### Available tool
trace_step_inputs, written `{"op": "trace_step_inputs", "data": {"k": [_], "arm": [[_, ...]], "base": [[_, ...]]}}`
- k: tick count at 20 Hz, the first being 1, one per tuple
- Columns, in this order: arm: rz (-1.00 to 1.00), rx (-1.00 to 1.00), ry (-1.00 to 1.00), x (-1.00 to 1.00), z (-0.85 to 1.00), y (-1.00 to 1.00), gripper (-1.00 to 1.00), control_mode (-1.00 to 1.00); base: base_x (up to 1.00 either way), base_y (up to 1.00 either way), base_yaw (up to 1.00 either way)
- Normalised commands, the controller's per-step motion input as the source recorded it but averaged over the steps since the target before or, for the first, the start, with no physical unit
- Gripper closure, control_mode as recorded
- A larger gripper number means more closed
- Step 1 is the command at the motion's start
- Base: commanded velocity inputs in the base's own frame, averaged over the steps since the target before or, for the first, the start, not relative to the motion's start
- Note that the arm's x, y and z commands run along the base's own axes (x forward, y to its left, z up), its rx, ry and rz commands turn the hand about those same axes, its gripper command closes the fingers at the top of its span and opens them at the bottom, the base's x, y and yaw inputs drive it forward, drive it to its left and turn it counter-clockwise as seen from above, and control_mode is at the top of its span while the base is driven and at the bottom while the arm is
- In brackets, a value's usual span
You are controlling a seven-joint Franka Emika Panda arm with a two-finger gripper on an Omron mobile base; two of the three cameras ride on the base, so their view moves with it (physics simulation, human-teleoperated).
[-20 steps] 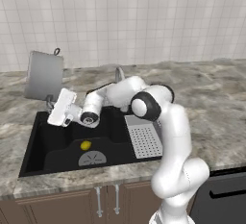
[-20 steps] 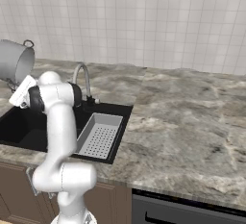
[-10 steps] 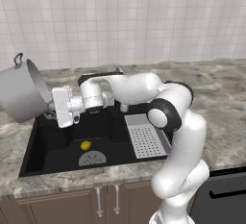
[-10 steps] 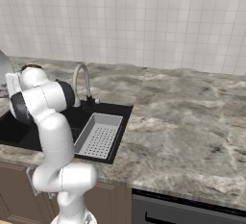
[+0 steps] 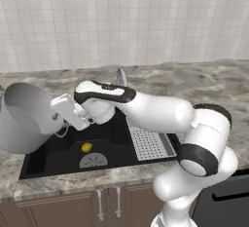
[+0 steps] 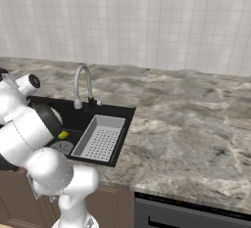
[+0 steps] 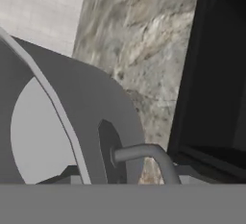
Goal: Dump the lemon from the pot into the sink. Then turn on the water and wash the lemon. Then turn off the water and put the lemon back in the pot.
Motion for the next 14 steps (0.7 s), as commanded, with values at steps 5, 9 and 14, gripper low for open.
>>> {"op": "trace_step_inputs", "data": {"k": [5, 9, 14], "arm": [[-0.11, -0.3, -0.17, -0.19, 0.31, -0.83, 1.0, -1.0], [-0.17, -0.2, -0.04, 0.0, 0.29, -0.99, 1.0, -1.0], [-0.12, -0.11, 0.0, -0.12, 0.14, -1.0, 1.0, -1.0]], "base": [[0.0, 0.0, 0.0], [0.0, 0.0, 0.0], [0.0, 0.0, 0.0]]}}
